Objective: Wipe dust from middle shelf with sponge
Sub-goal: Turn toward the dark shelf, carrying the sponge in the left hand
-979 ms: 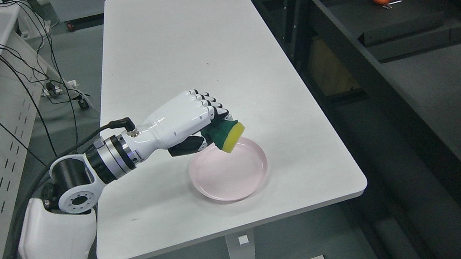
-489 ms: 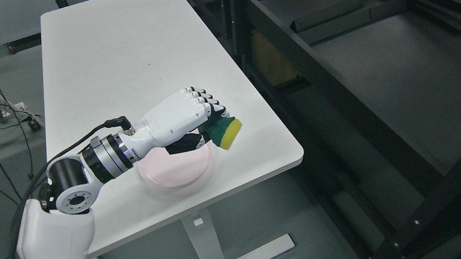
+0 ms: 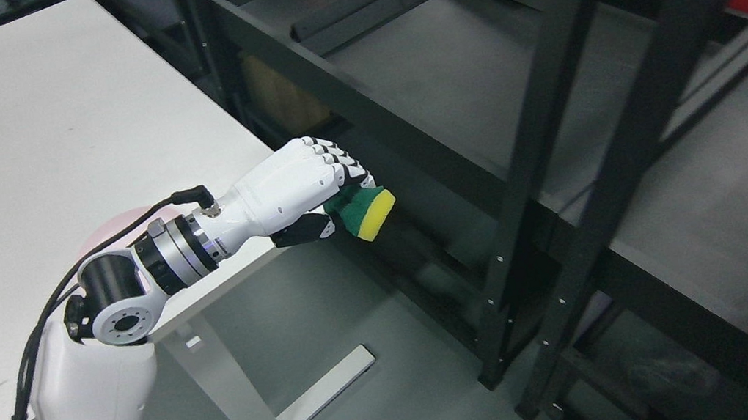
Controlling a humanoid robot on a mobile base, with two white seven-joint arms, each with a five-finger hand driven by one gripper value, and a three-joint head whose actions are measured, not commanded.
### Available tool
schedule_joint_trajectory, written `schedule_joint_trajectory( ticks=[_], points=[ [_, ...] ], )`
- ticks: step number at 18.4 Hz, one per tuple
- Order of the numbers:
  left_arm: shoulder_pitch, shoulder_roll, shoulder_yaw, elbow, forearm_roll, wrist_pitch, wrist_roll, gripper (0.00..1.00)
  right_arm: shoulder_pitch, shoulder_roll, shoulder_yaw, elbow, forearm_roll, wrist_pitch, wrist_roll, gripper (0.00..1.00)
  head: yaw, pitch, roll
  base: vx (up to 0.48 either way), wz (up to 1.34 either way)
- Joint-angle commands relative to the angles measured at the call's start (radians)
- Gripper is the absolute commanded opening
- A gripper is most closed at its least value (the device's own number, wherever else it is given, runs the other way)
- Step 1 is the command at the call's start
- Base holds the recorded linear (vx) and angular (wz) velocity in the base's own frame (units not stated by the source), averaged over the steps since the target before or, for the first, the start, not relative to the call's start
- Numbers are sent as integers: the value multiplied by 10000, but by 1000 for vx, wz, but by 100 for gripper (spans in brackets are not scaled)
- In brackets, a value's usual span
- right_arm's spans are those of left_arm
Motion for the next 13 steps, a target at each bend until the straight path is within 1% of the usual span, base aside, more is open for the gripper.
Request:
schedule_joint_trajectory(
  ticks=[1,4,8,10,13],
  points=[
    [-25,-71,18,-15,-4,-7,-17,0,-1,-175,0,-174,0,730,12,100,0,0,0,-292,-791],
    [-102,-101,18,-15,-4,-7,-32,0,-1,-175,0,-174,0,745,13,100,0,0,0,-262,-858],
    [-347,-484,-74,-15,-4,-7,-48,0,-1,-175,0,-174,0,730,13,100,0,0,0,-227,-1014],
    [-714,-515,-395,31,-4,-7,-48,0,-1,-175,0,-174,0,730,13,100,0,0,0,-172,-1006],
    [-1313,-867,-703,31,27,-7,-48,0,-1,-175,0,-174,0,730,13,100,0,-1,0,-100,-833]
  ],
)
